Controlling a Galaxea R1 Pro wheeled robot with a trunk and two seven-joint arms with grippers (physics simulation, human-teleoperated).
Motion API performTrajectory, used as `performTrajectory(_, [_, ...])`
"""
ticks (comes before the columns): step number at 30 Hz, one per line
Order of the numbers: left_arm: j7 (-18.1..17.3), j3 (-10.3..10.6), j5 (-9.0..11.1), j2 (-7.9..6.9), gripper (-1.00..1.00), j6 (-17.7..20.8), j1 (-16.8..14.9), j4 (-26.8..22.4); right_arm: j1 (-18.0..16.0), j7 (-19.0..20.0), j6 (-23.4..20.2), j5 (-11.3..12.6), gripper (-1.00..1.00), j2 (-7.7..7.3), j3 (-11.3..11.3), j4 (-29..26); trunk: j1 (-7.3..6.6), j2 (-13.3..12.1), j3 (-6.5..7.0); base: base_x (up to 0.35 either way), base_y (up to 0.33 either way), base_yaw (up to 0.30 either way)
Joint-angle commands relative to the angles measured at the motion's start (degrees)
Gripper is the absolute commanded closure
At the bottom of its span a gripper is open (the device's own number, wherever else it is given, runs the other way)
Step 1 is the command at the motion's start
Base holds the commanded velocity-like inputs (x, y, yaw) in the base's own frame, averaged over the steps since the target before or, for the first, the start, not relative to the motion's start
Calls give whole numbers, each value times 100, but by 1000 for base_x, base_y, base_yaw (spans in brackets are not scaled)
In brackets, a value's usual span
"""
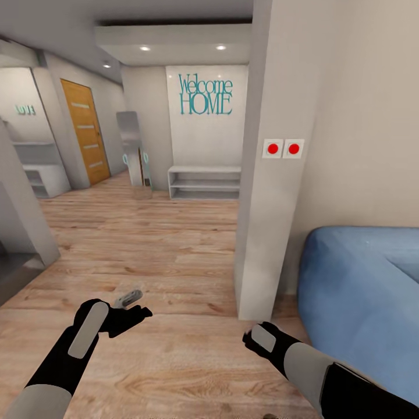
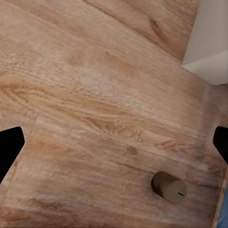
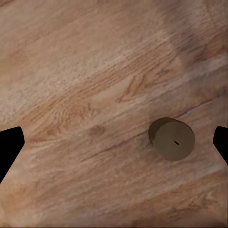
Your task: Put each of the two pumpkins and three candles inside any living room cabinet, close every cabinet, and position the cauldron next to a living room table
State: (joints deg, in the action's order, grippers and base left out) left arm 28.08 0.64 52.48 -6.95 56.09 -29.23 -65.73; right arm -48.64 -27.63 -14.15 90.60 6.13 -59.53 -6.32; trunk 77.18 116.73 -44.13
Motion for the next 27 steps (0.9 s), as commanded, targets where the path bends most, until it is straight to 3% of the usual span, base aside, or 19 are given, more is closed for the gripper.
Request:
performTrajectory(1, [57, 7, 61, -5, -100, 7, -4, -7, -5, -43, -68, 8, -100, -3, -28, -5, 22, 44, -24, 0, 0, 0])
performTrajectory(20, [57, 5, 61, -1, -100, 7, -4, -8, -5, -80, 159, 5, -100, -6, -29, -3, 439, 806, -365, 0, 0, 0])
performTrajectory(27, [57, 7, 61, 0, -100, 7, -4, -10, -5, -263, 184, 7, -100, -13, -26, 71, 593, 1087, -491, 0, 0, 0])
